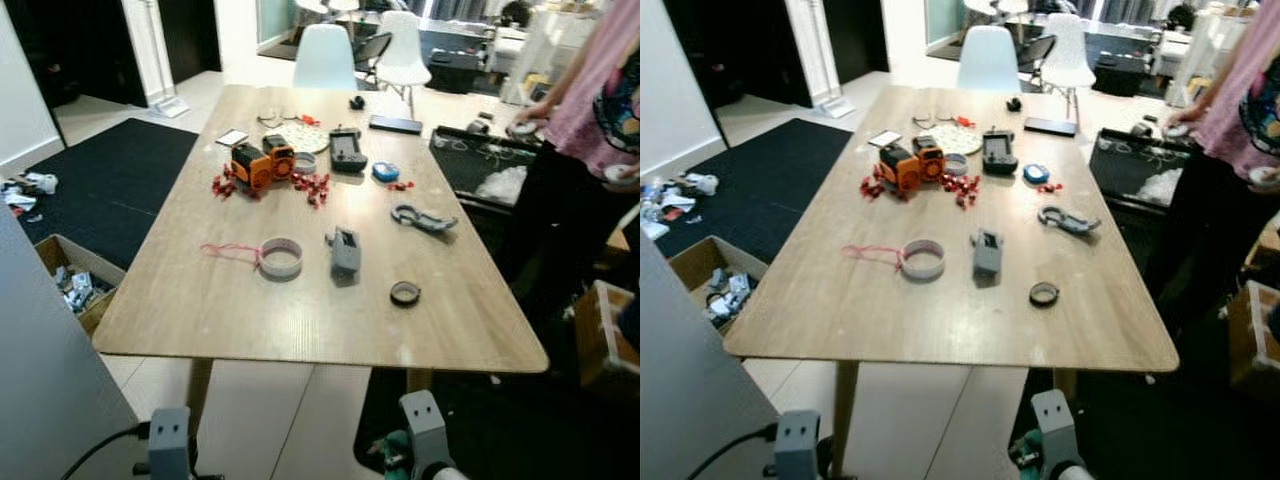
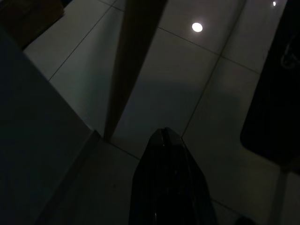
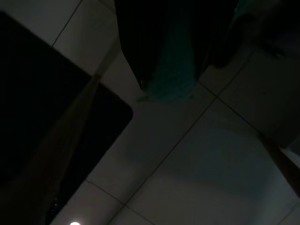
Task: Hang keys on a hook
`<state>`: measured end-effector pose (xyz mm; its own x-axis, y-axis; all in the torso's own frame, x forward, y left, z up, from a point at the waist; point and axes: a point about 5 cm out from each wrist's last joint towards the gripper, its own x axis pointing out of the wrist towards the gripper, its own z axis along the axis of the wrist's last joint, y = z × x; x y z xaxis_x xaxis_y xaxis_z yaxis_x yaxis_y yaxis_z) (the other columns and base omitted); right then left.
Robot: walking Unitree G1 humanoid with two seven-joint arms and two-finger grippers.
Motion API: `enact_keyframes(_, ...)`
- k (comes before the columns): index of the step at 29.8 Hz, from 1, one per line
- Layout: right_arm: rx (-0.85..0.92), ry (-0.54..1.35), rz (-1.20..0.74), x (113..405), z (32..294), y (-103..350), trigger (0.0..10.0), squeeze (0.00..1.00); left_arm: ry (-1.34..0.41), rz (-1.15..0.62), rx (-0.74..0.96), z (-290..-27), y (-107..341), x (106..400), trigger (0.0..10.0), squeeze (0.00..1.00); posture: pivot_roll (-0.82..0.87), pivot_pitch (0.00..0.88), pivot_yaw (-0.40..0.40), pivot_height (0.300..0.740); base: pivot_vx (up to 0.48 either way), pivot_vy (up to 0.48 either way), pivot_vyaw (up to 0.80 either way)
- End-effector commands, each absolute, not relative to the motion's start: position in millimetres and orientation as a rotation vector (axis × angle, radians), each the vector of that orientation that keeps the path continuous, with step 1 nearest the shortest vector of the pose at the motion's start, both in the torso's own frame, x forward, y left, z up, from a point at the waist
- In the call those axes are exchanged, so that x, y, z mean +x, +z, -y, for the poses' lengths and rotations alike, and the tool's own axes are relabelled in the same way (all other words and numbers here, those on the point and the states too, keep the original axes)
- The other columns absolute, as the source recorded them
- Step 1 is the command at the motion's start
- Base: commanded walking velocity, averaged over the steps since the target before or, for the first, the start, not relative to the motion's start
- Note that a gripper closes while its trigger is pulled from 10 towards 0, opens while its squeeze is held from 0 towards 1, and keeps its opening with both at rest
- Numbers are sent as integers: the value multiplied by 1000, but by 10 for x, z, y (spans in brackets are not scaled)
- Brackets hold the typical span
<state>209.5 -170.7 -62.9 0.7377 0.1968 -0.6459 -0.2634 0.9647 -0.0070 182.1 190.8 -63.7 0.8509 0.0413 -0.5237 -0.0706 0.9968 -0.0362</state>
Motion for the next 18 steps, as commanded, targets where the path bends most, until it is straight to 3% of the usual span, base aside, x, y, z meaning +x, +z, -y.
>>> enact_keyframes(1, -113, 271, -712, 2076, 1680, -646, 10000, 0, 70, -572, -53, -1912, -676, 1751, 10000, 0, 66, 34, -69, 740, 0, 0, 800)
enact_keyframes(18, -168, 316, -734, 2031, 1649, -678, 10000, 0, 101, -566, -43, -1967, -693, 1661, 10000, 0, 70, 28, -78, 740, 0, 0, 800)
